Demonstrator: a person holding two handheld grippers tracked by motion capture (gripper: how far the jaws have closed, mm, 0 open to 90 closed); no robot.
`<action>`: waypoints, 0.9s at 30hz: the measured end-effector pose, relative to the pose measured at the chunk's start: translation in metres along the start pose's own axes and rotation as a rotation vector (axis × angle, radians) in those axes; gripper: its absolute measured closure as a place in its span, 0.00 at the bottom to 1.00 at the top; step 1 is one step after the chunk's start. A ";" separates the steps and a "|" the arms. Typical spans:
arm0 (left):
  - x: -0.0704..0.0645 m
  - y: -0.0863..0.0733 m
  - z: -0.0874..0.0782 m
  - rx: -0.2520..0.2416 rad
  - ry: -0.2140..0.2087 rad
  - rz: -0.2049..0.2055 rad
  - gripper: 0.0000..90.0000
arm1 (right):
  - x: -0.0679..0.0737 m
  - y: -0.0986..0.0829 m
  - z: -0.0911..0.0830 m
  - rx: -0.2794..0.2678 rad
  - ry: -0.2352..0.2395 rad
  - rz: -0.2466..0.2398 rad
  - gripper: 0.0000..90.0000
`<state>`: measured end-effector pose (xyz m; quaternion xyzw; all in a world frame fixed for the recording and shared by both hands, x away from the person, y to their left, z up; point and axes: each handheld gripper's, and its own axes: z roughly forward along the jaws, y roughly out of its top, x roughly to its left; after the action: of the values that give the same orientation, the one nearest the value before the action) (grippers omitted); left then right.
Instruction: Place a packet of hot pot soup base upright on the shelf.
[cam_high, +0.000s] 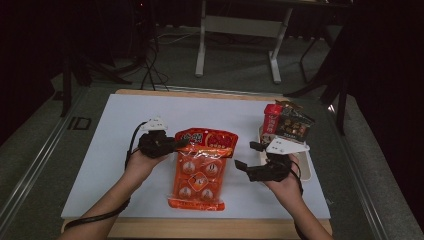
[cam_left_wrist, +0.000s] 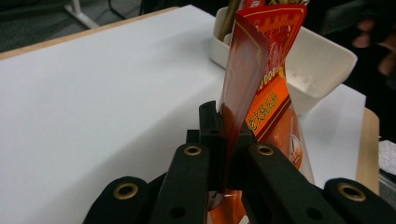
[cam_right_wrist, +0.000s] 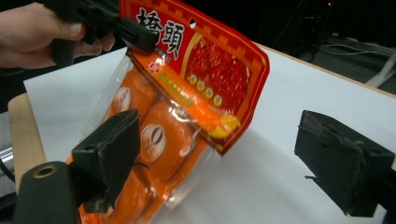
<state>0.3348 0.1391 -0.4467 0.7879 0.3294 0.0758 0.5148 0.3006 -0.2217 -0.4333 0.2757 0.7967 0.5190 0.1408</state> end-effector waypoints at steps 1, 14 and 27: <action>-0.002 0.000 -0.002 -0.008 -0.014 0.006 0.99 | -0.001 0.002 0.003 0.002 0.003 0.003 0.16; -0.015 0.001 -0.015 -0.037 -0.068 0.038 0.99 | -0.006 0.009 0.028 0.010 0.060 0.043 0.30; -0.028 0.002 -0.024 -0.051 -0.094 0.064 0.99 | -0.005 0.000 0.038 0.016 0.223 0.043 0.61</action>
<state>0.3032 0.1399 -0.4281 0.7874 0.2775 0.0635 0.5468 0.3237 -0.1961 -0.4500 0.2340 0.8056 0.5430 0.0378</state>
